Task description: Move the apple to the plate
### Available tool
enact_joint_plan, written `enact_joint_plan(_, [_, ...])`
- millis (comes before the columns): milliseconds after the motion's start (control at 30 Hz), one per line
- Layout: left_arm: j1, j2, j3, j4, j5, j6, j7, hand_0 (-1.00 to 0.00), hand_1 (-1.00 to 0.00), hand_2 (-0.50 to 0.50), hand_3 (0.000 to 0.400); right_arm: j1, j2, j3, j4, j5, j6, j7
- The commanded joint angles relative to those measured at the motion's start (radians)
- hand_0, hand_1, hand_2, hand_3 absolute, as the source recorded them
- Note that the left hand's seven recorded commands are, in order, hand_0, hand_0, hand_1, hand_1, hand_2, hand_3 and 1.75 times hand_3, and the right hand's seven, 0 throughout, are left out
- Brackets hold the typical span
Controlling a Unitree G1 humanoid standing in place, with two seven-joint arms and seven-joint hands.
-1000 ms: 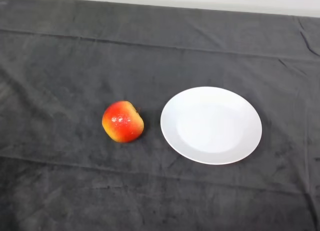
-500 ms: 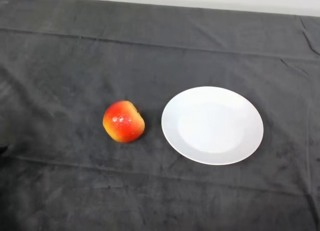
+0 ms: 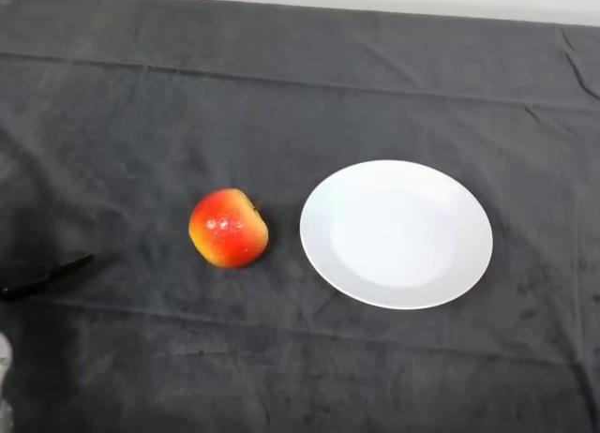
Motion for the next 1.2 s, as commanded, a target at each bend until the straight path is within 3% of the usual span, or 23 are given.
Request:
enact_joint_plan(33, [-0.064, -0.011, -0.024, -0.045, 0.029, 0.018, 0.015, 0.0, 0.0, 0.0, 0.0, -0.025, -0.013, -0.0145, -0.006, 0.0174, -0.005, 0.0027])
enact_joint_plan(433, [-0.095, -0.071, -0.13, -0.061, 0.063, 0.065, -0.003, 0.0, 0.0, 0.0, 0.0, -0.025, -0.012, -0.0139, -0.008, 0.0172, -0.005, 0.0014])
enact_joint_plan(1200, [-0.183, -0.131, -0.294, -0.011, 0.061, 0.118, -0.014, 0.0, 0.0, 0.0, 0.0, -0.024, -0.012, -0.0136, -0.01, 0.0173, -0.004, 0.0002])
